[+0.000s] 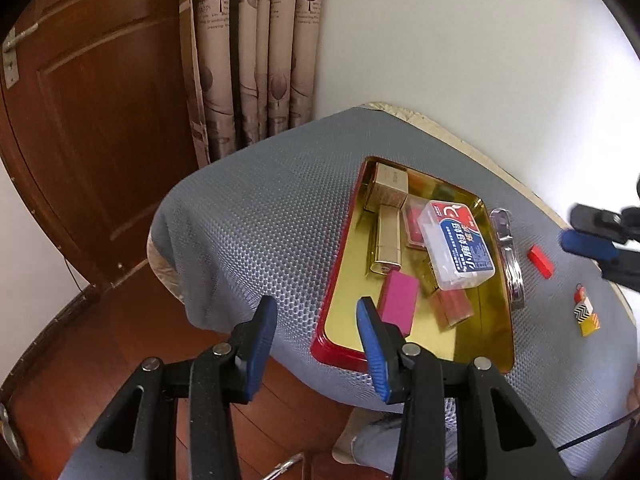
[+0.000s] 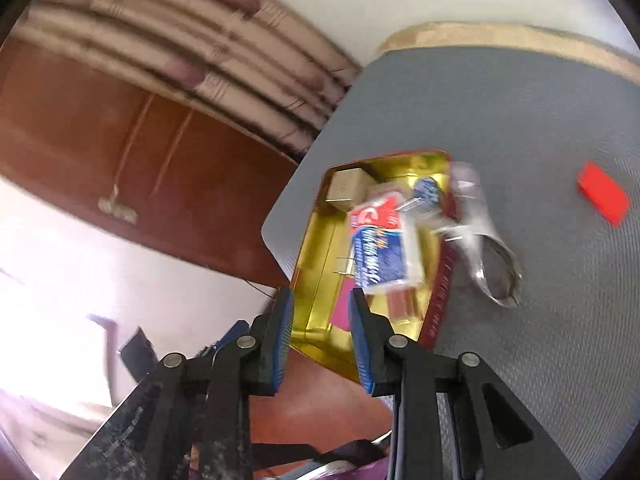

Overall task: Organize rigid objects
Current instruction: 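Carry the silver clip to the tin and release it with the right gripper, then grasp the red block with the left gripper while the right gripper approaches the striped cube, then drop the red block in the tin while the right gripper grasps the yellow striped cube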

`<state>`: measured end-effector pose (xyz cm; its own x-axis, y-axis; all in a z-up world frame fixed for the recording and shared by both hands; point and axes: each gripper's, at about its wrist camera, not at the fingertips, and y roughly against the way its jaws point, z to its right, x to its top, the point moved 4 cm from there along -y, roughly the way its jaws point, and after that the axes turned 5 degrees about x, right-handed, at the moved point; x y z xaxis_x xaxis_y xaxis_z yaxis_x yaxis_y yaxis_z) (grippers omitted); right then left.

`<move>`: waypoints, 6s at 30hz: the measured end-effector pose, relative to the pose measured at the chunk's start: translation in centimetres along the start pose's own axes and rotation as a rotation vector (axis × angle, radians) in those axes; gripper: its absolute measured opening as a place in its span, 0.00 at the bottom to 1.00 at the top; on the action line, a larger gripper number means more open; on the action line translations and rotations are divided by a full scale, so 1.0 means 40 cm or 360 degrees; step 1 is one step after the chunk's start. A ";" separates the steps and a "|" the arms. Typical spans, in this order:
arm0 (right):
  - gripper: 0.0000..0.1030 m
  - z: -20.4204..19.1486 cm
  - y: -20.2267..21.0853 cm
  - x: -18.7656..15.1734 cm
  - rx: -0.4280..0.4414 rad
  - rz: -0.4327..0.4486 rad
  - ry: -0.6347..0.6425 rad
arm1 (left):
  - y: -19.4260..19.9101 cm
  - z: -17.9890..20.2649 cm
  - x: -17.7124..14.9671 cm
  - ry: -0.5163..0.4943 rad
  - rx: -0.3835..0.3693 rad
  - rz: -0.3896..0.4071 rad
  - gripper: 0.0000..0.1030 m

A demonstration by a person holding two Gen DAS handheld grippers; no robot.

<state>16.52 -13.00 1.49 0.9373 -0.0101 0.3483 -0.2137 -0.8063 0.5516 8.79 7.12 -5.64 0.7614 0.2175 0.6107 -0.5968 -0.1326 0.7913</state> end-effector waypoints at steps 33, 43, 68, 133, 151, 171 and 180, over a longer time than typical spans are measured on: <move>0.40 0.327 0.081 0.074 -0.0610 -0.0031 0.0010 | -0.043 0.017 -0.023 -0.0068 0.0031 -0.0101 0.41; 0.40 -0.016 0.009 0.084 -0.0076 0.0010 0.0064 | -0.069 -0.046 -0.017 0.0112 0.0031 -0.0192 0.41; 0.98 0.030 0.041 0.057 -0.0568 0.0496 0.0354 | -0.039 -0.030 -0.006 0.0006 0.0093 -0.0048 0.41; 1.00 0.593 0.693 -0.452 -0.0923 0.0706 0.0080 | -0.185 0.838 -0.054 -0.0435 -0.0357 -0.0623 0.30; 0.30 0.640 0.422 -0.201 -0.1054 0.0322 0.0266 | -0.037 0.738 -0.083 -0.0601 -0.0497 -0.0487 0.30; 0.28 0.482 0.496 -0.384 -0.0826 0.0501 0.0032 | -0.027 0.227 0.104 -0.0297 -0.0223 -0.0394 0.31; 0.28 0.340 0.456 -0.333 -0.0723 0.0514 0.0099 | -0.145 0.274 0.054 -0.0324 -0.0254 -0.0450 0.31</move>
<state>3.88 -35.63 -3.39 0.7896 -0.1681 0.5902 -0.5972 -0.4321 0.6758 16.67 -2.25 -8.62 0.9268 0.0251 0.3746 -0.3754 0.0611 0.9248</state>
